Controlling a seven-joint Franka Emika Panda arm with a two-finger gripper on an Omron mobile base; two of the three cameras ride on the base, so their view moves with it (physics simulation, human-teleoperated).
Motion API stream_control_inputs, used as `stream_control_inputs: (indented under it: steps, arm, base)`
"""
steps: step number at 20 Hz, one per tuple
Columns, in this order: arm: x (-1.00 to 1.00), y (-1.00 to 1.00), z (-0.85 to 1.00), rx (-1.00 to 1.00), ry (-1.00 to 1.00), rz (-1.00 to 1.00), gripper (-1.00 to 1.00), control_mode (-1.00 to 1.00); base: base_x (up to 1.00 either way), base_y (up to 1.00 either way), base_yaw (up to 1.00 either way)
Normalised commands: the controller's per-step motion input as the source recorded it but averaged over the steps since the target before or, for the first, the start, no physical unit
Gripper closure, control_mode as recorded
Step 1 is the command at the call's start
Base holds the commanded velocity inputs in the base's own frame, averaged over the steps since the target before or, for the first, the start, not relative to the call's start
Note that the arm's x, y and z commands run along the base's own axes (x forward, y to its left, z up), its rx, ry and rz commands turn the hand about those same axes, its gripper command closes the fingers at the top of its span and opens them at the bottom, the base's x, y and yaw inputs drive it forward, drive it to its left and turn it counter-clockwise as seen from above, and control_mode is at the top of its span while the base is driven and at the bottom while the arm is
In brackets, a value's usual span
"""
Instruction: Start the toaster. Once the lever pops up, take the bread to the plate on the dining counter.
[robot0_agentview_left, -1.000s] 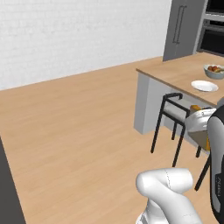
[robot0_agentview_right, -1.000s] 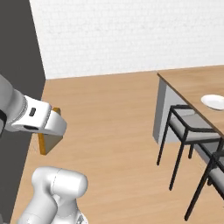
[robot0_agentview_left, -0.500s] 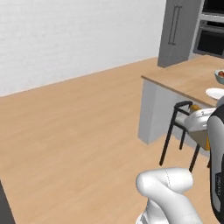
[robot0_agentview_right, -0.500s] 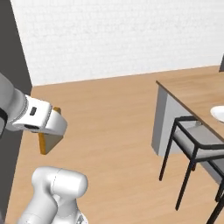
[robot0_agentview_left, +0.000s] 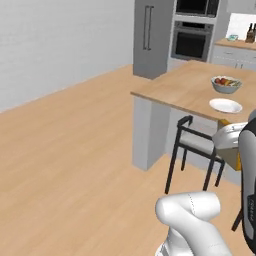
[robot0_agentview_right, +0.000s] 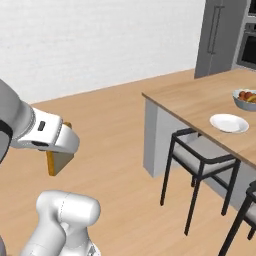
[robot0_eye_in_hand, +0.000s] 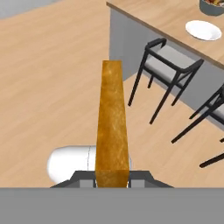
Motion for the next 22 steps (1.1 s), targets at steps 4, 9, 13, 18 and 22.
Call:
stream_control_inputs:
  steps: [4,9,13,18,22]
  arm:
    - [0.0,0.0,0.0,0.0,0.0,0.0,1.0,1.0]
    - [0.0,0.0,0.0,0.0,0.0,0.0,1.0,1.0]
    - [0.0,0.0,0.0,0.0,0.0,0.0,1.0,1.0]
    - [0.0,0.0,0.0,0.0,0.0,0.0,1.0,1.0]
    - [0.0,0.0,0.0,0.0,0.0,0.0,1.0,1.0]
  base:
    - [0.43,0.21,-0.47]
    - [0.41,0.11,-0.45]
    - [0.42,0.08,-0.43]
    - [0.44,0.03,-0.42]
    - [0.45,0.04,-0.4]
